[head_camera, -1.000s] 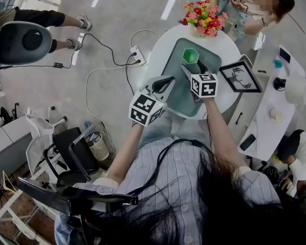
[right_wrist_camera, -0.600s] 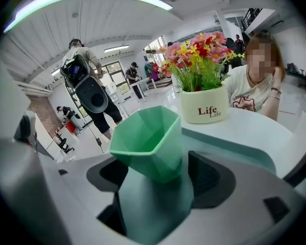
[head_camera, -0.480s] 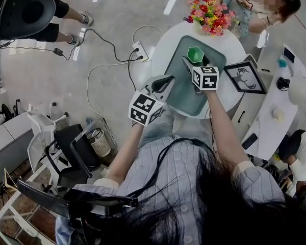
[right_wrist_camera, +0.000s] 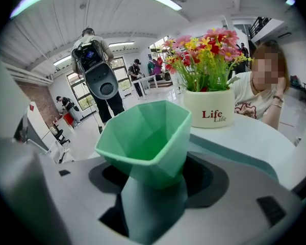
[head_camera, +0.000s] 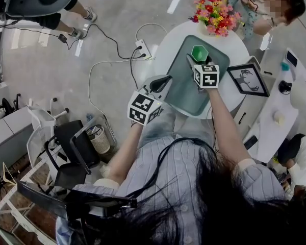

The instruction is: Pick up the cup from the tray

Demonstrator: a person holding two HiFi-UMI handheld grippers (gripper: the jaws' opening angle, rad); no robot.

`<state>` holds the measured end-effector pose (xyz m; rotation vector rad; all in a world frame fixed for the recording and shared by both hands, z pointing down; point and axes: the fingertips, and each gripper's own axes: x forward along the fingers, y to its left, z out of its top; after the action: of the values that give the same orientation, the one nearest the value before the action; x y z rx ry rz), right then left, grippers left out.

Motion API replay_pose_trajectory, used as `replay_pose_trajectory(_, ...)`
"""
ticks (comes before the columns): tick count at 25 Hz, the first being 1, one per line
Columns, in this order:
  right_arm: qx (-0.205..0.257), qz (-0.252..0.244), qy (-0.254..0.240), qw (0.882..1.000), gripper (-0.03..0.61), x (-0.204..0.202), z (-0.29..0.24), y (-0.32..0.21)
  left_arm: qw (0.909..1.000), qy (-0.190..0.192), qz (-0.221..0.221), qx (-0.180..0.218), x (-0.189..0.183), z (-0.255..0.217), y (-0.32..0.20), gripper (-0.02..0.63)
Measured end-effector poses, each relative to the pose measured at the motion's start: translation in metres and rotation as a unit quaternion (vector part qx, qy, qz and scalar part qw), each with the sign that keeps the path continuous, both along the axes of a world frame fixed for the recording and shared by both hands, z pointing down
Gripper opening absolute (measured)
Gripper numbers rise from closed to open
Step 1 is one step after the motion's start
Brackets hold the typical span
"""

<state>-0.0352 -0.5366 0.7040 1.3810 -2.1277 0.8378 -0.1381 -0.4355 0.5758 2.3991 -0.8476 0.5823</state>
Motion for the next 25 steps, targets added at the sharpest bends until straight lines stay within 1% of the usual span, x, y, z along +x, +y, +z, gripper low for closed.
replay_pose_trajectory(6, 0.007, -0.011, 0.01, 1.0, 0.318, 0.001, -0.001, -0.003, 0.9999, -0.006, -0.011, 0.0, -0.005, -0.001, 0.006, 0.017)
replay_pose_trajectory(11, 0.022, -0.012, 0.03, 0.999, 0.318, 0.006, -0.019, 0.0, 0.9999, -0.007, -0.014, -0.002, -0.004, -0.001, 0.012, 0.017)
replay_pose_trajectory(15, 0.032, -0.015, 0.02, 0.999, 0.318, 0.012, -0.04, 0.011, 0.9999, -0.004, -0.014, 0.005, 0.005, -0.006, 0.015, 0.017)
replay_pose_trajectory(18, 0.042, -0.028, 0.005, 0.999, 0.318, 0.015, -0.061, 0.023, 0.9998, 0.0, -0.016, 0.014, 0.016, -0.013, 0.016, 0.017)
replay_pose_trajectory(21, 0.056, -0.046, -0.005, 0.997, 0.318, 0.02, -0.084, 0.038, 0.9995, 0.001, -0.022, 0.022, 0.026, -0.018, 0.021, 0.017)
replay_pose_trajectory(25, 0.072, -0.082, -0.009, 0.994, 0.318, 0.03, -0.11, 0.064, 0.9991, -0.001, -0.034, 0.023, 0.039, -0.018, 0.038, 0.017)
